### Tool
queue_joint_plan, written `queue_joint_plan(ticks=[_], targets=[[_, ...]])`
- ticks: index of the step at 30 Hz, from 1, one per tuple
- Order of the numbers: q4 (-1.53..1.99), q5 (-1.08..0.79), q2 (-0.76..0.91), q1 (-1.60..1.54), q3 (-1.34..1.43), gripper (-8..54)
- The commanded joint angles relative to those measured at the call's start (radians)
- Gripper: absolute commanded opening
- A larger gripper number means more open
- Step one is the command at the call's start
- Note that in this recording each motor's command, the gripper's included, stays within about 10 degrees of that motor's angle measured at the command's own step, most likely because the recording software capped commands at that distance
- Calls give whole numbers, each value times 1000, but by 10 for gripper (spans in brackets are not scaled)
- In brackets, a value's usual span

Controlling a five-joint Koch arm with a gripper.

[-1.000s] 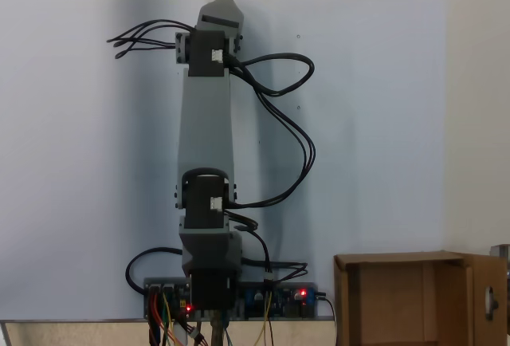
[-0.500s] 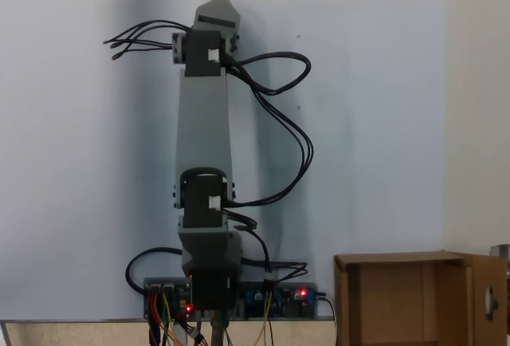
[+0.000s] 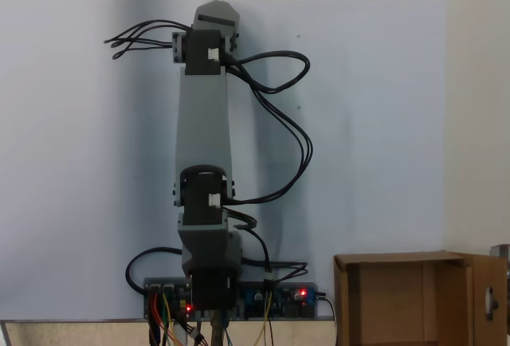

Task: Grasp a green dice and put it in the bin.

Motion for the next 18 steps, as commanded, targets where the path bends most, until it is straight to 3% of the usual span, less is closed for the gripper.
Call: queue_joint_plan(ticks=[1,10,18], targets=[[-37,-32,3,-14,-63,366],[-35,-32,-2,-18,-63,363],[-21,-32,-9,-18,-43,212]])
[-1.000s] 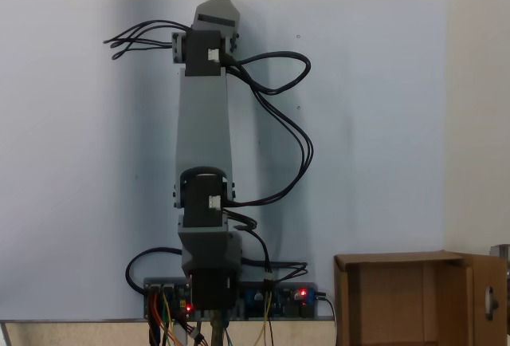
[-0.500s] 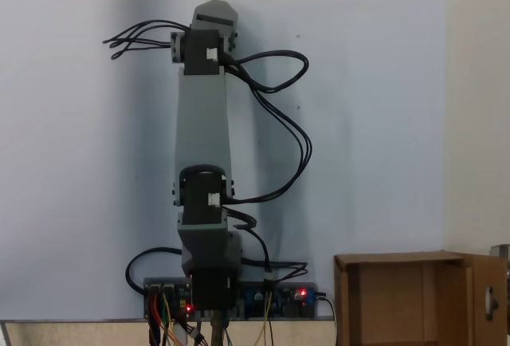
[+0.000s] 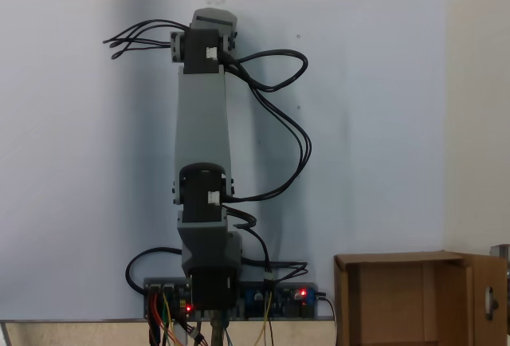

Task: Grasp a green dice and put it in the bin.

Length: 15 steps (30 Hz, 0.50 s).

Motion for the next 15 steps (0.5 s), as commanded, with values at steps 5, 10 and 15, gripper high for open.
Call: queue_joint_plan(ticks=[5,10,15], targets=[[3,-32,6,-12,-15,118],[5,-32,8,-2,-14,118],[12,-40,15,29,-14,118]])
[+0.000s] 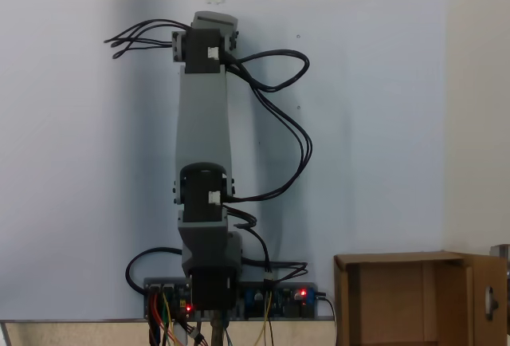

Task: Grasp a green dice and put it in the bin.

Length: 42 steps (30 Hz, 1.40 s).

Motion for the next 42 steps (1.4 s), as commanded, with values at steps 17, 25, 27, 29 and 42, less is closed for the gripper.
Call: queue_joint_plan(ticks=[17,25,27,29,42], targets=[[348,-141,561,103,-14,118],[393,-247,709,284,-17,118],[376,-308,732,373,-17,118],[356,-368,767,459,-17,118],[342,-423,833,1072,-44,118]])
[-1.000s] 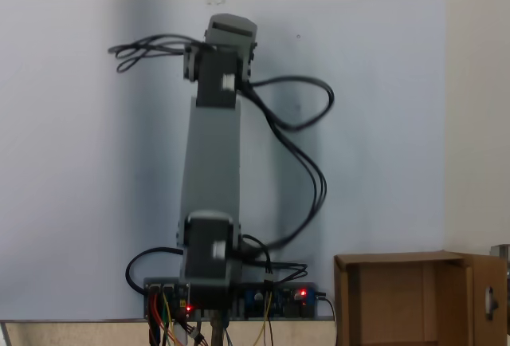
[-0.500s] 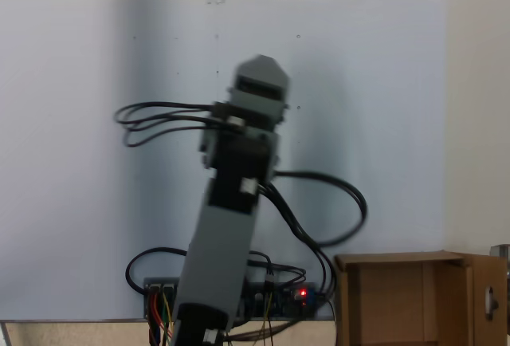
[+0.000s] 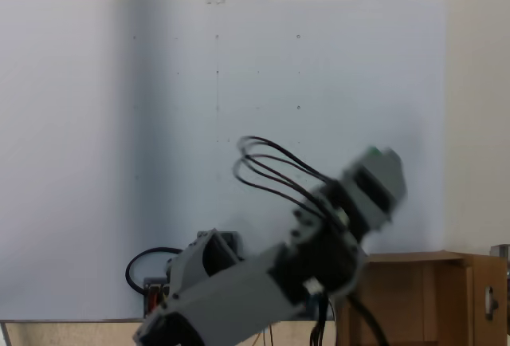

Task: Grasp a green dice and put it in the bin.

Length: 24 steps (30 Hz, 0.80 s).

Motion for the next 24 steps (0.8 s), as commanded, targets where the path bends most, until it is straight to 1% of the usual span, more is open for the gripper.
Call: queue_joint_plan(ticks=[1,6,8,20,24], targets=[[-64,-64,29,103,-60,118],[-40,-54,-17,390,-78,118],[-12,-17,-48,505,-78,118],[-41,-15,-219,762,-78,118],[-41,-15,-276,799,-78,118]])
